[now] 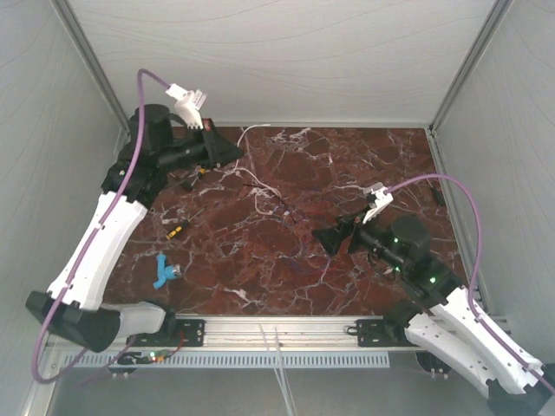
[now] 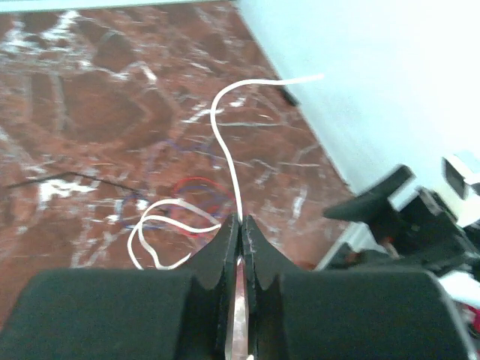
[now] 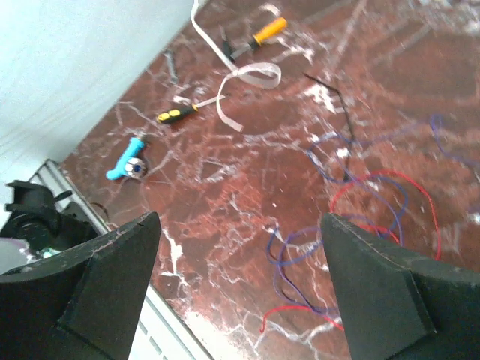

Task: Zip-tie the wires
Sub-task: Pick up the cable at the center of the board.

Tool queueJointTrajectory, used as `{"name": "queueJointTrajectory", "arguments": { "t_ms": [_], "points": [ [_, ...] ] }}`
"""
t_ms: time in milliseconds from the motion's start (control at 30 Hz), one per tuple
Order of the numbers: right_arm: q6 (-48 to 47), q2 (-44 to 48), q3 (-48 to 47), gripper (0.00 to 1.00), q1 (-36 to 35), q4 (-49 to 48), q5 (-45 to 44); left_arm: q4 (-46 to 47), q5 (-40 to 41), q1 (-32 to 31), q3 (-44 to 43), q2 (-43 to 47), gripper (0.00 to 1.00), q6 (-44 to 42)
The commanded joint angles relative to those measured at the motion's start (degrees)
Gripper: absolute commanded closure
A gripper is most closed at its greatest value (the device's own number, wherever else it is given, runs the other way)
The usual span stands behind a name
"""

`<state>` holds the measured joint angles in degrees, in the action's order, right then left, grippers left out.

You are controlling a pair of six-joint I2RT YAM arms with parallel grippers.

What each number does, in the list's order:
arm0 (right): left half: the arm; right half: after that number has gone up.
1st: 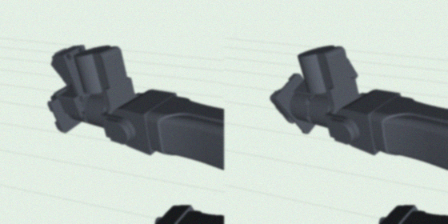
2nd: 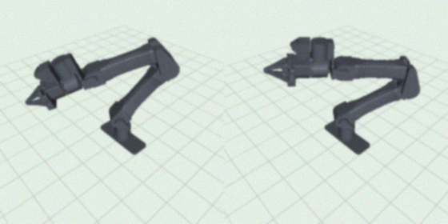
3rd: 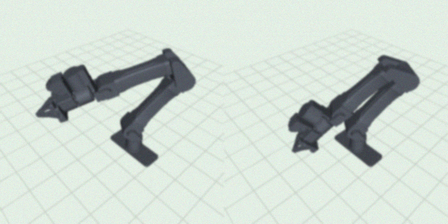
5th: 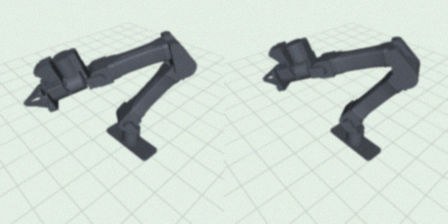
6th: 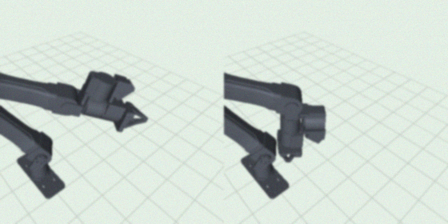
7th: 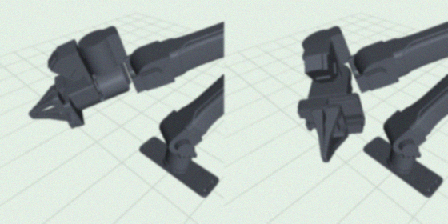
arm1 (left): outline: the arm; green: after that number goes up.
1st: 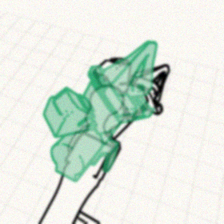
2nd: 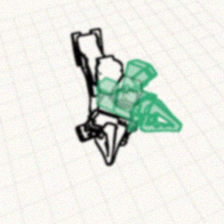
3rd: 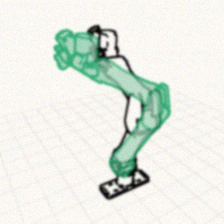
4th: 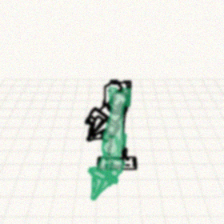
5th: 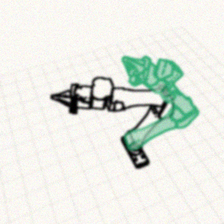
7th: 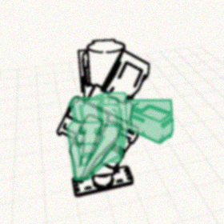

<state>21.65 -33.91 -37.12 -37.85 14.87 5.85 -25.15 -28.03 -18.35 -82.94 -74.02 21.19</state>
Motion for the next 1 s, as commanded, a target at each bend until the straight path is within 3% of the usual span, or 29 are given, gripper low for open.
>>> {"name": "queueJointTrajectory", "arguments": {
  "t_ms": [0, 367, 633, 967],
  "points": [
    [-3.52, 2.08, 0.79, 0.14, 0.11, -11.58, 7.98, 6.93, -13.73, -0.22, 4.39, 6.11, 1.0, 7.84],
    [-7.67, -5.59, -4.45, 0.14, -1.76, -24.59, 22.18, 25.49, -31.89, -0.92, 17.73, 14.96, 1.0, 19.13],
    [-3.37, -14.28, -8.35, 0.14, -5.23, -41.41, 30.33, 51.64, -36.09, -4.2, 28.32, 18.73, 1.0, 33.98],
    [6.98, -22.88, -14.46, 0.2, -10.43, -53.55, 23.68, 54.59, -35.34, -9.34, 29.14, 18.96, 1.0, 31.21]
  ]
}}
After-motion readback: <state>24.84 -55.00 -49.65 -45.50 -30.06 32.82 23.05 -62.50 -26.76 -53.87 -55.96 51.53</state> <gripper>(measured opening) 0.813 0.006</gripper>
